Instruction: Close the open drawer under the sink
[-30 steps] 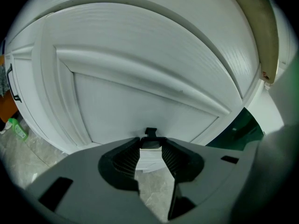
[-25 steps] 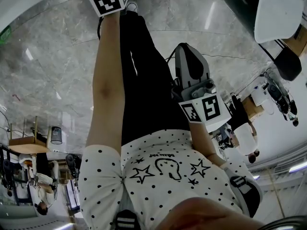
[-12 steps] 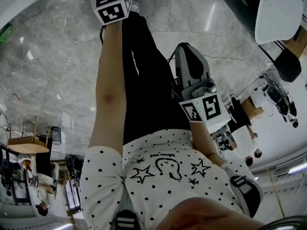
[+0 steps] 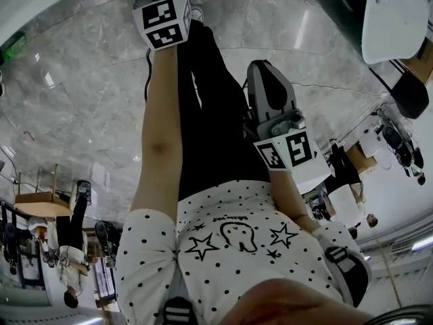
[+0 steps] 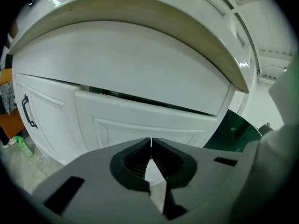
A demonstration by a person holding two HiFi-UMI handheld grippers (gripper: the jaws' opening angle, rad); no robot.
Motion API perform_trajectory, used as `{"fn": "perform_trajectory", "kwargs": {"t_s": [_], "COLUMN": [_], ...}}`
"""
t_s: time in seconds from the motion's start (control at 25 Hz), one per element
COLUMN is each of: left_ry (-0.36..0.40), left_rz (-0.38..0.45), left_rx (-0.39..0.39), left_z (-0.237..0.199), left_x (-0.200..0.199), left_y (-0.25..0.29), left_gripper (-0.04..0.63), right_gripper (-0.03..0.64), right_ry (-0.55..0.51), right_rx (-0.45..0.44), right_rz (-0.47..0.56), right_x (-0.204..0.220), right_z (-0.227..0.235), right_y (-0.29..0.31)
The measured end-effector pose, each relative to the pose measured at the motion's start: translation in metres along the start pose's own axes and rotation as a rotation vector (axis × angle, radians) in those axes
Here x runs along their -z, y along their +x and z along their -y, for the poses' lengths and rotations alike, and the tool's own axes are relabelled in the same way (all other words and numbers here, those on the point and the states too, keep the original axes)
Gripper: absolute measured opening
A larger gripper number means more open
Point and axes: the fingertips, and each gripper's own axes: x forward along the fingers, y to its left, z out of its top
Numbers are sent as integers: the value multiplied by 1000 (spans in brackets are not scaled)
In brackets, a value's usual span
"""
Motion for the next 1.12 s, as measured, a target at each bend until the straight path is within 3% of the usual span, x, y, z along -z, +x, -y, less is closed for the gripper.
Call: {"fn": "perform_trajectory", "kwargs": {"t_s": [0.52, 1.12], "left_ry": [26, 38], "left_rz": [47, 31], "left_rx": [24, 55], "left_z": [9, 10], "left_x": [-40, -77], "left_y": [-40, -87], "left_gripper": [5, 5], "right_gripper": [14, 14], "right_ry": [-37, -91], "right_rx": [-2, -4], "right_rz": [62, 98], "right_x": [-28, -65], "right_z": [-11, -27], "right_y": [-10, -5]}}
